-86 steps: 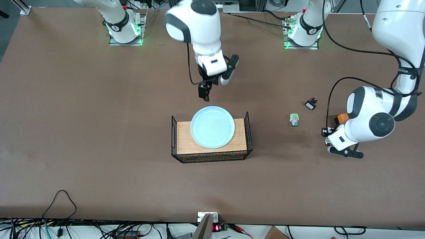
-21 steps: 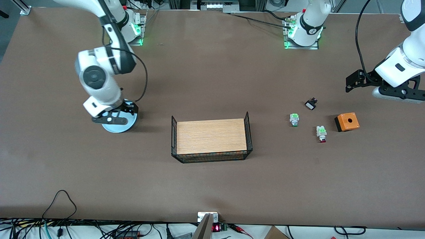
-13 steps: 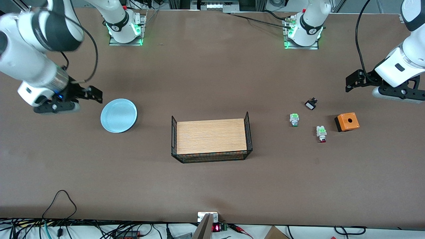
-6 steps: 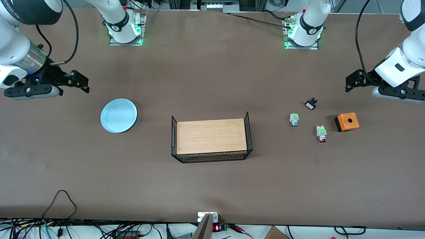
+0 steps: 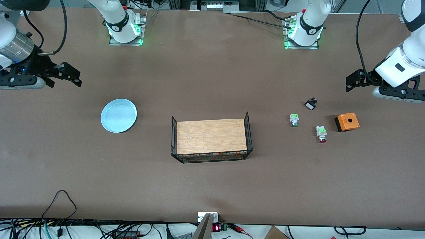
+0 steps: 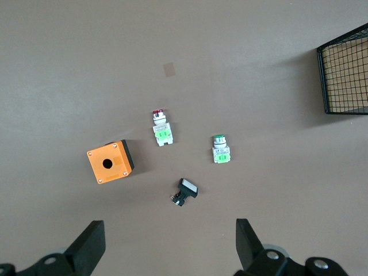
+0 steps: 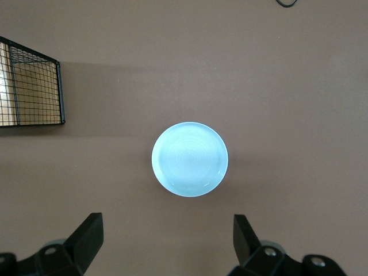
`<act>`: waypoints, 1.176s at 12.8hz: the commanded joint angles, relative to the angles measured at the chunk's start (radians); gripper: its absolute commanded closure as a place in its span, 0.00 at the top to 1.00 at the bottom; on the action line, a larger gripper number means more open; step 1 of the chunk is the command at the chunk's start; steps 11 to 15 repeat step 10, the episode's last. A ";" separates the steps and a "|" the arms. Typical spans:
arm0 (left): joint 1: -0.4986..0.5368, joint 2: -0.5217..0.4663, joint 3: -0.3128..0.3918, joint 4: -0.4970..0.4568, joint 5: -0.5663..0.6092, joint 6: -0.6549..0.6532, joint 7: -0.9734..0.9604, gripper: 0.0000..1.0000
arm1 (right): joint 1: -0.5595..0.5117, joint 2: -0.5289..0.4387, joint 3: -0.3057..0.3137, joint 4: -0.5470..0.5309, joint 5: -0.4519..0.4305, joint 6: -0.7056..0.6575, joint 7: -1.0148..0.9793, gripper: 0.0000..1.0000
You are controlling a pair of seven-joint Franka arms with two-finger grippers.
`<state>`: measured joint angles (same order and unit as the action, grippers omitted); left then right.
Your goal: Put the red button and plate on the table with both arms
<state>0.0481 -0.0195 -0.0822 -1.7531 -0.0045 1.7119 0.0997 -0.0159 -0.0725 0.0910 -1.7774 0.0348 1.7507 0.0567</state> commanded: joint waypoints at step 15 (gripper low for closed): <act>-0.002 -0.004 0.006 0.003 0.000 -0.015 0.000 1.00 | -0.056 -0.015 0.059 0.104 0.020 -0.117 -0.028 1.00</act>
